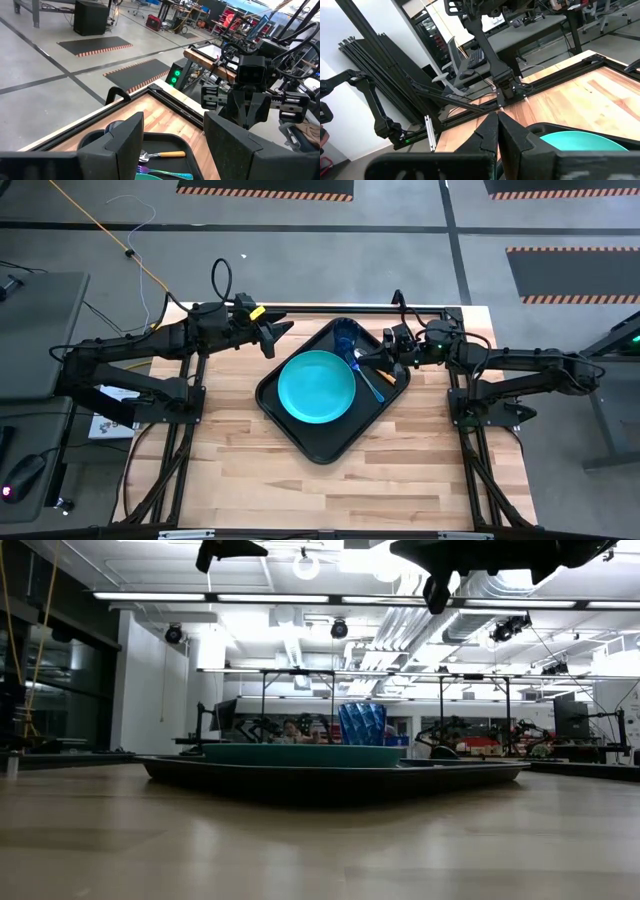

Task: Pick and place plate/cup/fork/spoon on tray
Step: Return to Home Position

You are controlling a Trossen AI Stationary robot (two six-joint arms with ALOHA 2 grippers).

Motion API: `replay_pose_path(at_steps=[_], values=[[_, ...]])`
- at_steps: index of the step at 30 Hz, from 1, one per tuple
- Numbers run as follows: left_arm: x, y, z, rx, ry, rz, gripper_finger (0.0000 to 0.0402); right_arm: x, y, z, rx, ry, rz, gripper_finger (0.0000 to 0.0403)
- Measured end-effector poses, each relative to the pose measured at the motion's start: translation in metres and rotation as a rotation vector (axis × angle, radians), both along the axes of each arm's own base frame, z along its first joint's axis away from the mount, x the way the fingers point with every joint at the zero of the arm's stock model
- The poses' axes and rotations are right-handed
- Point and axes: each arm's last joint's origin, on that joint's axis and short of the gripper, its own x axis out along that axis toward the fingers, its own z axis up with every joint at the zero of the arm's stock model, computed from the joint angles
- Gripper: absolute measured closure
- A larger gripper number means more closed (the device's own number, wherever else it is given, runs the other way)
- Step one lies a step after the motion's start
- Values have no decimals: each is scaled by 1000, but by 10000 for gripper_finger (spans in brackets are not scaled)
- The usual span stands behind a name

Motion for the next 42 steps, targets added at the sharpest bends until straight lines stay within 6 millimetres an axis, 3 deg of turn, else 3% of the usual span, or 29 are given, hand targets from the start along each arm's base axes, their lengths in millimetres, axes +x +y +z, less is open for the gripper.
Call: replay_pose_path(at_steps=[25,28,33,38,42], values=[[1,-3,0,30,15,-36,213,0,0,0,4,0,1,403],[2,-12,0,51,23,-45,252,0,0,0,11,1,5,403],[4,-28,0,94,39,-67,382,0,0,0,10,1,6,403],[-2,-32,-17,80,18,-151,397,0,0,0,11,1,7,403],[-21,-33,-22,96,-92,-250,400,0,0,0,11,1,17,403]])
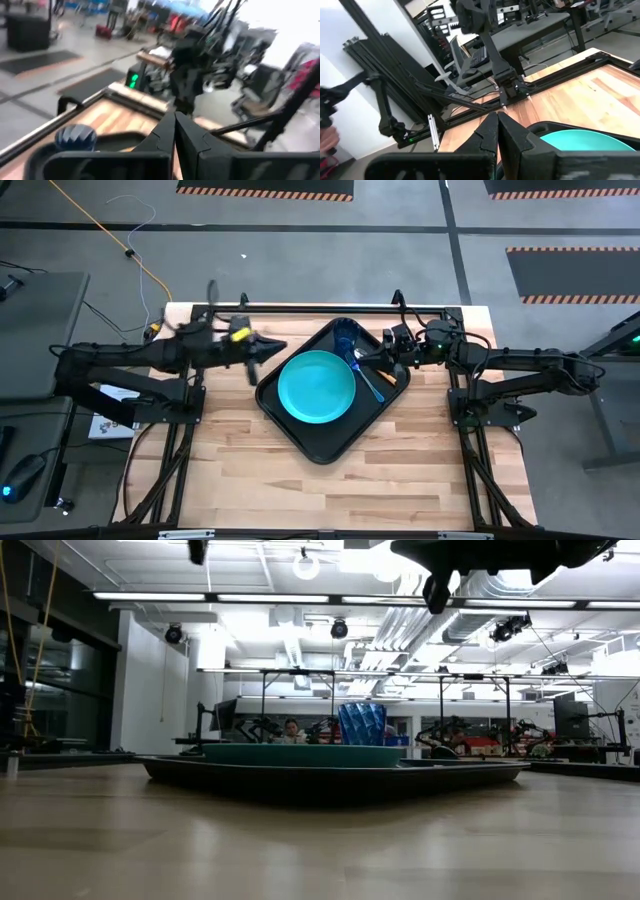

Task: Pick and place plate/cup/fork/spoon on tray
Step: Return to Home Position

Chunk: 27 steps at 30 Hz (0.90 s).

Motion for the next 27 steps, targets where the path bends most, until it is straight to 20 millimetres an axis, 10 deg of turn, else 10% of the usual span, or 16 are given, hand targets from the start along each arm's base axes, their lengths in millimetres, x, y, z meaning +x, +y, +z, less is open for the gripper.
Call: replay_pose_path(at_steps=[10,27], values=[[-56,3,-27,-20,-129,29,401,0,3,0,-41,-3,96,403],[-76,-6,-95,-69,-245,-30,401,-1,3,-1,56,17,112,403]])
